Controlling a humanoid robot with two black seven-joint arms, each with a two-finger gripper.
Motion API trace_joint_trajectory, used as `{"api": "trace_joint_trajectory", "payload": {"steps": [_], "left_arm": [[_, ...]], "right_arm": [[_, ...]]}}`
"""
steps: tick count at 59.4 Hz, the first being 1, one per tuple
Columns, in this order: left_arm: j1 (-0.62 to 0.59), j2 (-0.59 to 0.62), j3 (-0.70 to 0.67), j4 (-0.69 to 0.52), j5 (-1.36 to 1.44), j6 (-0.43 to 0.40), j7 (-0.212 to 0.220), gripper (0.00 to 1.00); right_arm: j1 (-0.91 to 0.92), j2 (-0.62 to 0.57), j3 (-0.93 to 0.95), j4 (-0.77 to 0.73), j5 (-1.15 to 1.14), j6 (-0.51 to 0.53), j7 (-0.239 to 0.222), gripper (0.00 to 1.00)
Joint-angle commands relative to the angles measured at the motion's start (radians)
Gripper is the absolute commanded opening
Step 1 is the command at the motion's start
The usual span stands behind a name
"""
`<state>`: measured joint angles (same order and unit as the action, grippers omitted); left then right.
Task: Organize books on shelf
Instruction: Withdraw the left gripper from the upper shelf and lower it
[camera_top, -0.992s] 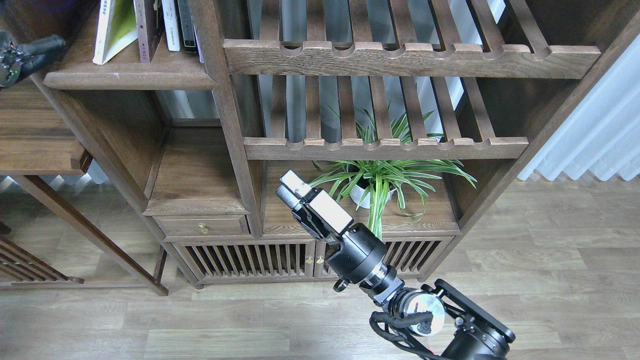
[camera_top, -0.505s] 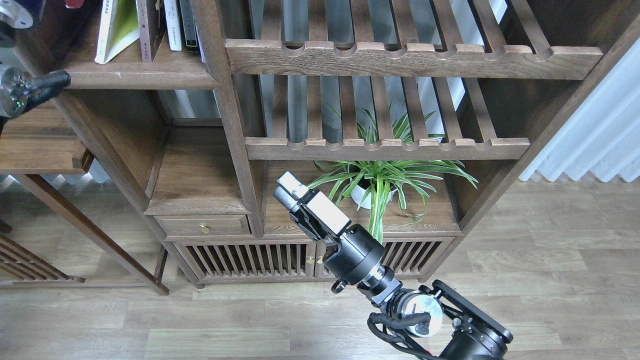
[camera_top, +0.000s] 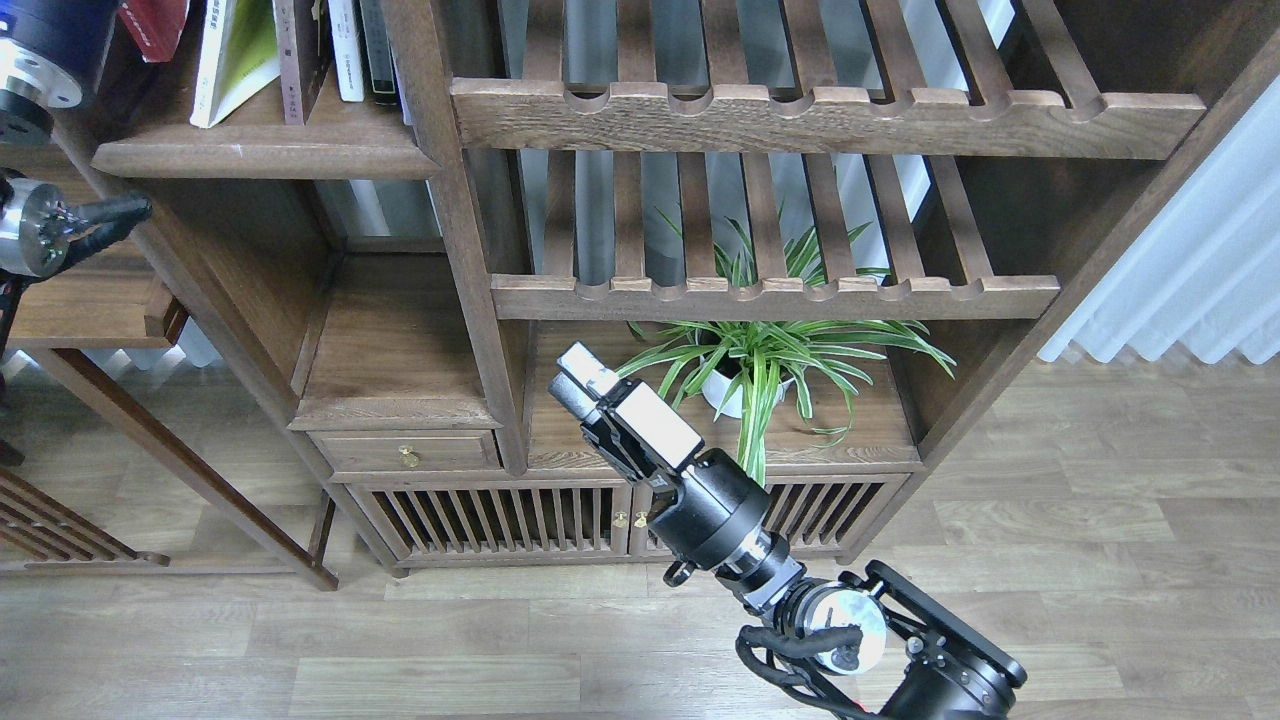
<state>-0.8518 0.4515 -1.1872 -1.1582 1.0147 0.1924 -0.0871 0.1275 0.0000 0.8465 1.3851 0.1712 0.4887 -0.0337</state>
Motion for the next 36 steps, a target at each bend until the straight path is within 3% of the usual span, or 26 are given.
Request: {"api": "trace_joint_trajectory", "payload": {"steps": [1,36], "left_arm": [[-0.003,-0.002,0.008,0.023,-0.018,-0.001,-0.016,0.03],[-0.003,-0.008,0.032,0.055,-0.025,-0.001,-0.039,0.11]], "right_arm": [[0.001,0.0,0.0,0.0,0.002,0.0,0.0,0.85],[0.015,0.0,0.002,0.0,0.002,0.0,0.0,0.85]]}}
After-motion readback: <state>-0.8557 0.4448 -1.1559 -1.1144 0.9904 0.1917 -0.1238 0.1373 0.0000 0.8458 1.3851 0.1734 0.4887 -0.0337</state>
